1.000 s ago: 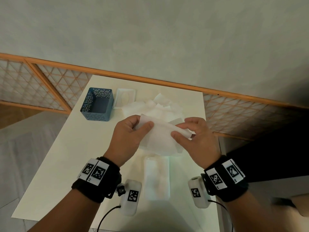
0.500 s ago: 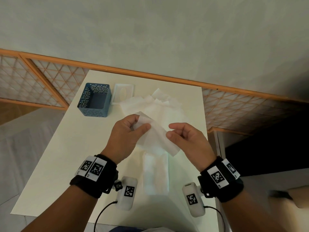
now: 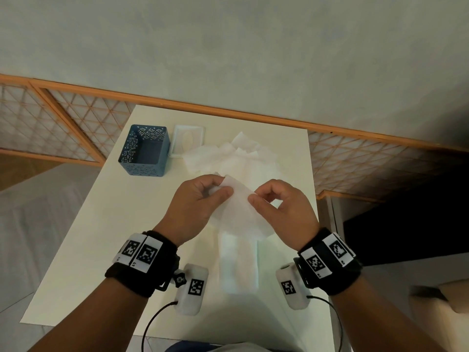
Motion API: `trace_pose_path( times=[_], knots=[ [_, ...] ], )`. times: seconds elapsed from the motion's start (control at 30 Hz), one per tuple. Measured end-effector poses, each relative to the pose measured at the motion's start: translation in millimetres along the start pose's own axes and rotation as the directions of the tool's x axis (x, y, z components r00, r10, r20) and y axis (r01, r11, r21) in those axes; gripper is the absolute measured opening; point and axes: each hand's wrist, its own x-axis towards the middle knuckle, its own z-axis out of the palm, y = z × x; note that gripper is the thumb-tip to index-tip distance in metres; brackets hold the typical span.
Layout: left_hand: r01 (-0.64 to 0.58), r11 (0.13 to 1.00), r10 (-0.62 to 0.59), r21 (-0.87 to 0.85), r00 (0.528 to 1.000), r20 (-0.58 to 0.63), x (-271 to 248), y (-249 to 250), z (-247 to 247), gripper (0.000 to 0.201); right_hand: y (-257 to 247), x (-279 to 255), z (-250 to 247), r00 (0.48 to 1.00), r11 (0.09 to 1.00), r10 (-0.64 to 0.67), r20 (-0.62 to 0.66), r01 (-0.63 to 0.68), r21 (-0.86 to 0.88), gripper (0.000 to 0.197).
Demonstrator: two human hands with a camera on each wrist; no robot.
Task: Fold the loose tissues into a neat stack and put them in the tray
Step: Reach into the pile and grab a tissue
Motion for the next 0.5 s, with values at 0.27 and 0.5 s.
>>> trace_pose_path(
  times=[0.27, 0.5],
  knots=[
    [0.145, 0.982, -0.124, 0.121, 0.979, -0.160, 4.9, -34.2, -12.7, 0.007, 28.8, -22.7, 8.9, 0.981, 0.981, 0.191, 0.042, -0.192, 0.017, 0.019],
    [0.254, 0.913, -0.178, 0.318, 0.952, -0.251, -3.9, -56.4, -22.9, 0.008, 66.4, -38.7, 9.0, 0.916, 0.898, 0.386, -0.106, -0.399, -0.186, 0.015]
  ],
)
